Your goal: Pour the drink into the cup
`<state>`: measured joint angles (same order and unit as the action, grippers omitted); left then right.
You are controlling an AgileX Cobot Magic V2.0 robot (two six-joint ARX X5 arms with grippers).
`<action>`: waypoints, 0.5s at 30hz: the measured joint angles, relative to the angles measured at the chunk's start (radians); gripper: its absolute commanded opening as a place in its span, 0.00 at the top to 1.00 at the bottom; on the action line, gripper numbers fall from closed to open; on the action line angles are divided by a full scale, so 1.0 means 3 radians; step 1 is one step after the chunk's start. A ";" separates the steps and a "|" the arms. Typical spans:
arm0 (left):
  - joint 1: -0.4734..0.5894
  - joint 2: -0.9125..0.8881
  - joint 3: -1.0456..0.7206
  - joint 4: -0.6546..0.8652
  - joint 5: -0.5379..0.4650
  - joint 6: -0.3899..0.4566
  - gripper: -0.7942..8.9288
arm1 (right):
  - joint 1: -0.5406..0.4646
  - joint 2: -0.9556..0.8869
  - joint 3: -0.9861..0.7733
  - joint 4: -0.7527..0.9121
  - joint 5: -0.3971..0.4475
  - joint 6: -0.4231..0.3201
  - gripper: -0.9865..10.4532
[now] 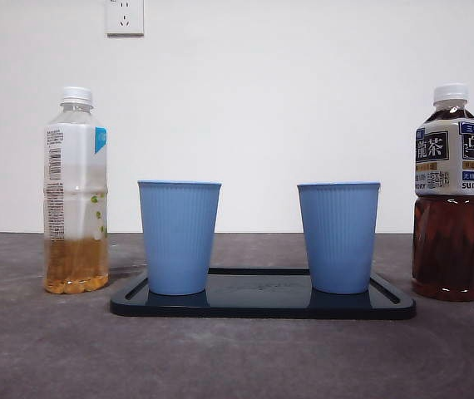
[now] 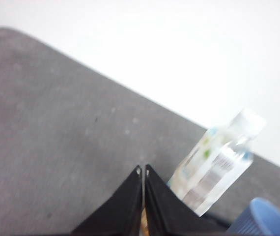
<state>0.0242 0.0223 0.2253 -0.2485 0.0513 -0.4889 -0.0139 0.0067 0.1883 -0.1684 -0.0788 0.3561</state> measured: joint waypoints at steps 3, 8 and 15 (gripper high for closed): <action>0.0000 0.0134 0.0303 -0.0210 0.0001 0.0019 0.91 | 0.0000 0.0023 0.0197 -0.0025 0.0000 0.0001 0.91; 0.0000 0.0422 0.0767 -0.0572 0.0121 0.0247 0.91 | 0.0000 0.0230 0.0598 -0.0259 -0.0127 -0.0024 0.91; 0.0000 0.0966 0.1226 -0.1172 0.0451 0.0725 0.91 | 0.0000 0.0801 0.1171 -0.0947 -0.0668 -0.0259 0.91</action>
<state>0.0242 0.3122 0.5930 -0.6003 0.1867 -0.2714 -0.0139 0.2470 0.5396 -0.4526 -0.2790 0.2783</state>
